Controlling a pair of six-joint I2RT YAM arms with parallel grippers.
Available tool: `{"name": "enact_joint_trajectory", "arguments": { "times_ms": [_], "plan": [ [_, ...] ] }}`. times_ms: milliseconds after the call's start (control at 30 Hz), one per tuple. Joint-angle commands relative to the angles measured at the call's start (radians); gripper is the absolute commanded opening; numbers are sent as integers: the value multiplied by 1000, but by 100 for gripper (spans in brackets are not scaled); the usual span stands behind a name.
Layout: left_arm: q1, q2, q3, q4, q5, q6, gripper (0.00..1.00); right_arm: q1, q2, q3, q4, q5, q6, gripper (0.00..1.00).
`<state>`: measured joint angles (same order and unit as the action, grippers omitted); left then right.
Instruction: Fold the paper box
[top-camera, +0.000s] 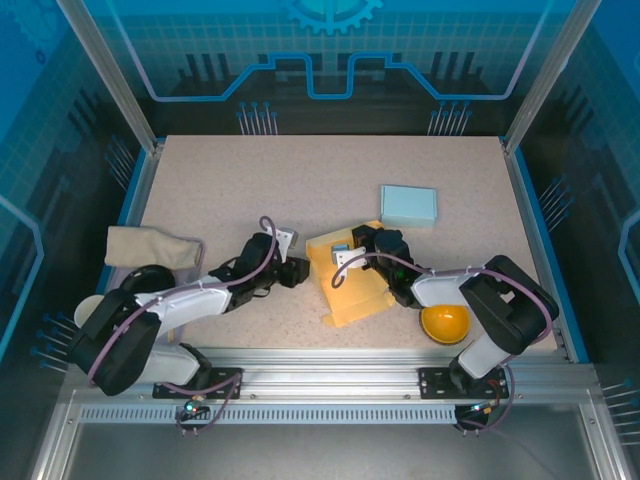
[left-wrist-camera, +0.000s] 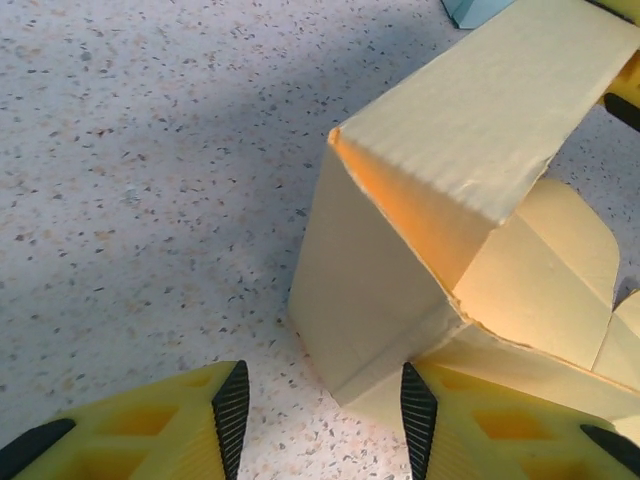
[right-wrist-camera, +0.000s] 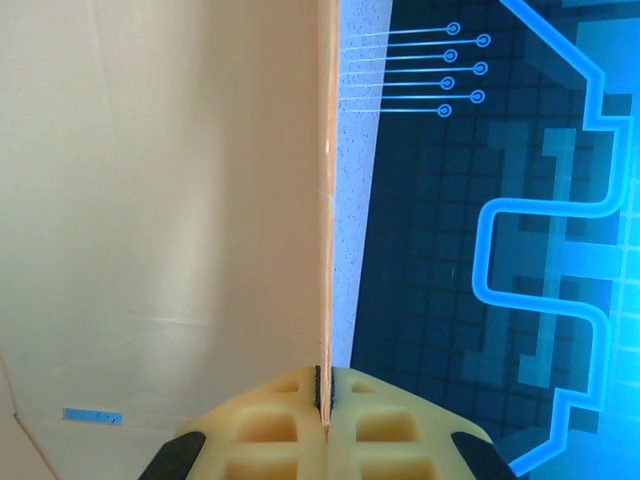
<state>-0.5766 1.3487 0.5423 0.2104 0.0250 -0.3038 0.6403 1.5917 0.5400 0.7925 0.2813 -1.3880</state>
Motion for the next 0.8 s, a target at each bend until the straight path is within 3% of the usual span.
{"name": "enact_joint_trajectory", "arguments": {
  "times_ms": [0,200,400,767],
  "plan": [
    [-13,39,49,31,35,30,48,-4,9,15,-29,-11,32,0],
    [-17,77,71,16,44,44,59,-4,2,11,-35,-12,32,0],
    [-17,107,104,-24,32,80,61,-4,-9,11,-39,-23,32,0],
    [-17,156,146,-59,139,201,69,-8,-9,17,-62,-28,38,0]
  ]
}}
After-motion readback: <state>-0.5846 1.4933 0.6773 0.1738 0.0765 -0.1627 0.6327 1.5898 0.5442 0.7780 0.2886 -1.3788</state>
